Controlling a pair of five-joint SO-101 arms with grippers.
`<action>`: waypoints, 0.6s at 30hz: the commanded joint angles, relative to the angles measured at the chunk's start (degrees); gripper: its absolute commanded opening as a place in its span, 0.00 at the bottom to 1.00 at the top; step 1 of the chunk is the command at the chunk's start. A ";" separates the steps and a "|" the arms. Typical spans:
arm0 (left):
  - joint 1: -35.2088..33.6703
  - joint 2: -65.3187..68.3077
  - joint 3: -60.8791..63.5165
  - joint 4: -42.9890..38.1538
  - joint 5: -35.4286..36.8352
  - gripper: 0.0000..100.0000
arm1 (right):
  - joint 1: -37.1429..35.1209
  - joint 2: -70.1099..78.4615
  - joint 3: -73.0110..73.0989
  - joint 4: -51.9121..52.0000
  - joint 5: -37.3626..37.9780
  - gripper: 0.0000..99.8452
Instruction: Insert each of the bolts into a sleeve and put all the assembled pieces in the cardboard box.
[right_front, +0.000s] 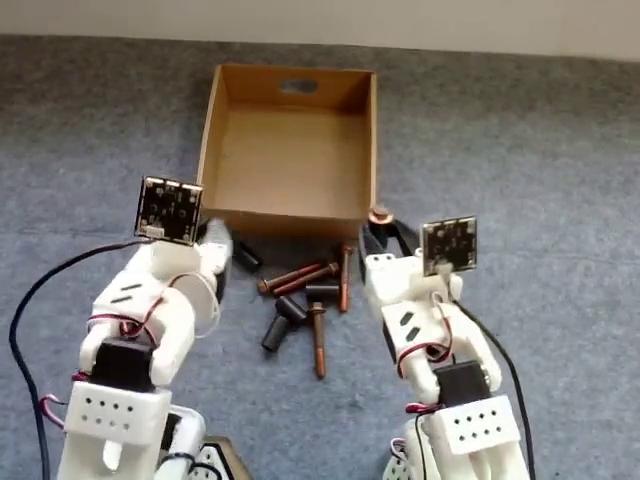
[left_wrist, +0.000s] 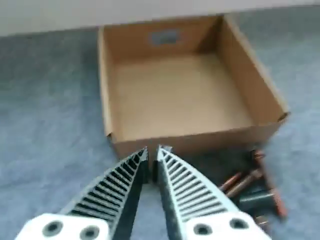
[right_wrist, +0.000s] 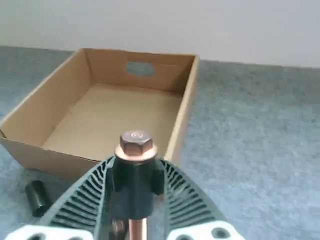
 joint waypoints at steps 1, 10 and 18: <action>-7.25 -1.01 9.36 -3.52 -6.42 0.01 | 2.86 -0.66 -10.95 5.23 -0.53 0.01; -13.85 -1.01 23.16 -10.64 -7.74 0.01 | 2.24 18.95 -35.74 13.85 -0.53 0.01; -11.56 -0.57 30.20 -23.74 -8.00 0.01 | 0.04 46.55 -51.21 13.93 -0.53 0.01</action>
